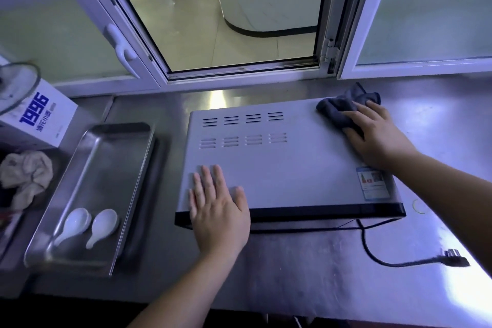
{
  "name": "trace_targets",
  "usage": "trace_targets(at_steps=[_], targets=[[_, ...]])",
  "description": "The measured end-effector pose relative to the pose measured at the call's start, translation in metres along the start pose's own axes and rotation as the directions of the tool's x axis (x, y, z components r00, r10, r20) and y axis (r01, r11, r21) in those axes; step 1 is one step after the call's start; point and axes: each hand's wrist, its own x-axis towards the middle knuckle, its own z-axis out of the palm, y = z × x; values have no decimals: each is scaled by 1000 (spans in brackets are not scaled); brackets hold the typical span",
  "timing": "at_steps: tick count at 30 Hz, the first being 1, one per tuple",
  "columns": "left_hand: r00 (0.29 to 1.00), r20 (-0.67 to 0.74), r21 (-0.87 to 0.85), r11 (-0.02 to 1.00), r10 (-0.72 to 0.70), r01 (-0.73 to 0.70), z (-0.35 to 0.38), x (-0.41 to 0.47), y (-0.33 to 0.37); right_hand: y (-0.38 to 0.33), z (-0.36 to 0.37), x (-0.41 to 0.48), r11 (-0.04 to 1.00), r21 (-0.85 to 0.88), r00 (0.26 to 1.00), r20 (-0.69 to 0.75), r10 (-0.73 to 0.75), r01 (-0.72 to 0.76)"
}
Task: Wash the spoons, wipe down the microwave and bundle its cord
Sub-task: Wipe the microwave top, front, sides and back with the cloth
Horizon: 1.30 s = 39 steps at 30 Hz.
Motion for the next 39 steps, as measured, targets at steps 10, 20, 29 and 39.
trace_targets(at_steps=[10,20,29,39], targets=[[1000,27,0,1000,-5,5,-9,1,0,0,-2,-11,996,79,999,21,48,-49],[989,132,-88,995,60,-48,-22,19,-11,-23,-7,-58,990,92,995,1,102,-102],[968,-23,-547,807,250,-221,-47,14,-17,-134,-10,-62,936,333,991,-39,131,-111],[930,166,-968,236,327,89,-92,32,-76,-303,22,-52,466,844,965,234,122,-264]])
